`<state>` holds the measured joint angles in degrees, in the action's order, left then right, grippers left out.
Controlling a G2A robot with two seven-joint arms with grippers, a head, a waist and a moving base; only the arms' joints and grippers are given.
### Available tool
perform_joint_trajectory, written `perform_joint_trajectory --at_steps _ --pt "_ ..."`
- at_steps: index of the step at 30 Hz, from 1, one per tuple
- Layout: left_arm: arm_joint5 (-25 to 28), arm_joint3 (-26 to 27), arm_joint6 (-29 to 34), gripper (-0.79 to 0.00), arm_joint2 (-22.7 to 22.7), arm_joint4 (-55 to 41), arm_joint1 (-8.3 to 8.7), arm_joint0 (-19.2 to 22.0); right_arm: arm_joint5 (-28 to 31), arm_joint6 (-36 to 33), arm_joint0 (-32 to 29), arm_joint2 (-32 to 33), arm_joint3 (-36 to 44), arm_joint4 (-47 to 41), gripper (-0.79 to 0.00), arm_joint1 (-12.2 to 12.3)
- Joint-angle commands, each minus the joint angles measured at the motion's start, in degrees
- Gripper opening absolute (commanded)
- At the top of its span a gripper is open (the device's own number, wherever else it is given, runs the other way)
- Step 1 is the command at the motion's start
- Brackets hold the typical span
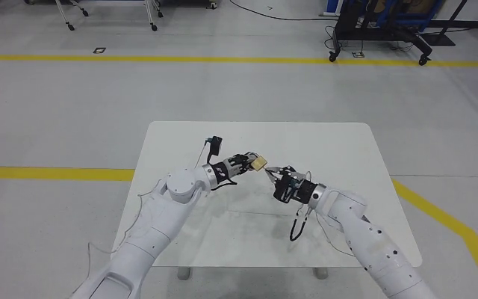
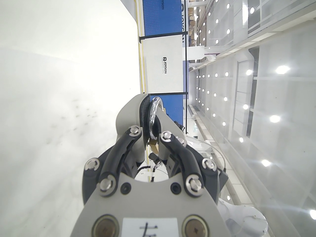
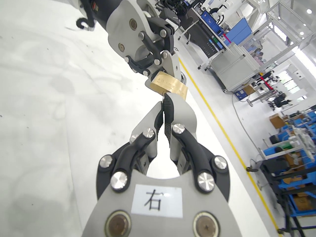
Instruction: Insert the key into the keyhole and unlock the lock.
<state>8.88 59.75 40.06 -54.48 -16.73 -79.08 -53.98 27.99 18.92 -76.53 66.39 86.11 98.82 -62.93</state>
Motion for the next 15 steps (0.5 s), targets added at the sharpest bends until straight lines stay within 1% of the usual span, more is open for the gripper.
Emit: perform_joint_trajectory --at_steps 1,10,13,15 --pt "1.3 0.2 -0.1 -0.785 -0.1 0.6 0.05 -0.2 2.6 1.3 0.5 0.3 -1.3 -3.4 -0.785 0.0" --pt "4.6 1.5 -0.4 -0.785 -1.0 1.4 0.25 -1.3 16.9 7.1 4.4 -0.2 -9.0 -13.6 -0.785 -0.2" --pt "5.4 1.9 -0.9 -0.785 -1.3 2.1 0.33 -1.7 20.4 8.4 6.0 -1.0 -12.0 -16.0 -0.785 -0.4" --pt "5.6 2.2 -0.8 -0.785 -1.4 2.1 0.37 -1.9 20.3 7.9 7.1 -1.2 -13.3 -16.2 -0.785 -0.5"
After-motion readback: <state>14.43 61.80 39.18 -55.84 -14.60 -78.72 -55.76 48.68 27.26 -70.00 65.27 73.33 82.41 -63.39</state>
